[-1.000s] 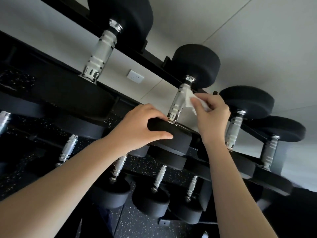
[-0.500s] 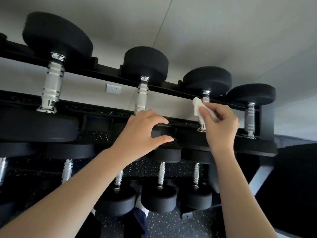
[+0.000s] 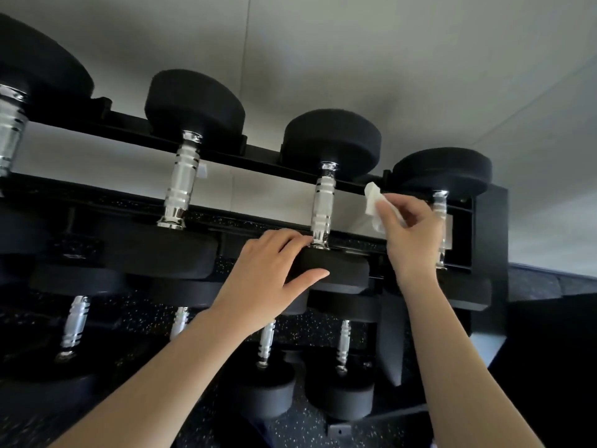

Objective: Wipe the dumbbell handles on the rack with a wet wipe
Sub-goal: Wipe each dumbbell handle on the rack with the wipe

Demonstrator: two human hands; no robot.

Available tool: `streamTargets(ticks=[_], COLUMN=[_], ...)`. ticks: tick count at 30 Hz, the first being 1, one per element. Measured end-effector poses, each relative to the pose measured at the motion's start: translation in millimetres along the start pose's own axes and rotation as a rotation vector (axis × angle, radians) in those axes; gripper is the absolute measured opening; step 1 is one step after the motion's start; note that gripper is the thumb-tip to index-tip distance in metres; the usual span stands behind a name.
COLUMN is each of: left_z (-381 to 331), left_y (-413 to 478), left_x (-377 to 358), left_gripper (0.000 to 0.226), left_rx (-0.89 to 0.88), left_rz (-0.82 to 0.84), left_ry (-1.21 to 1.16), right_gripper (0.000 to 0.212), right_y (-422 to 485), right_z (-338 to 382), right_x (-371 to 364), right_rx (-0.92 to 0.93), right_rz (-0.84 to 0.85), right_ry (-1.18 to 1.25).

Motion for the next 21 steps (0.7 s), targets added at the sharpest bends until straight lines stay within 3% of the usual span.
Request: streamTargets(ticks=[9,14,21], left_z=[-0.3,8.8,16.4], left_y=[-14.2,-10.5,-7.5], left_x=[3.3,1.4,-1.4], left_gripper=[0.065,0.063,0.059], left_rx=[0.111,0.120,0.135], left_rz=[-0.121,-0.118,-0.154], left_ry=[-0.057,-0.165,-0.312], right_gripper=[0.010,0.007,0.012], right_y=[45.0,54.9,31.5], right_z=[9.3,1.6,-1.1], right_x=[-66.3,-81.6,-77.7], right_rx=[0.186,0.163,0.209], right_rz=[0.140,0.199,0.478], right_ry=[0.024,0.065,-0.064])
Point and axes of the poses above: each hand's wrist, its own y-axis towards the middle knuckle, its own x-axis out of the back of the hand, z = x × y, the point moved 7 cm from there along y, towards the middle knuckle, and after that the axes turned 3 degrees about x, right-handed, at the moved point
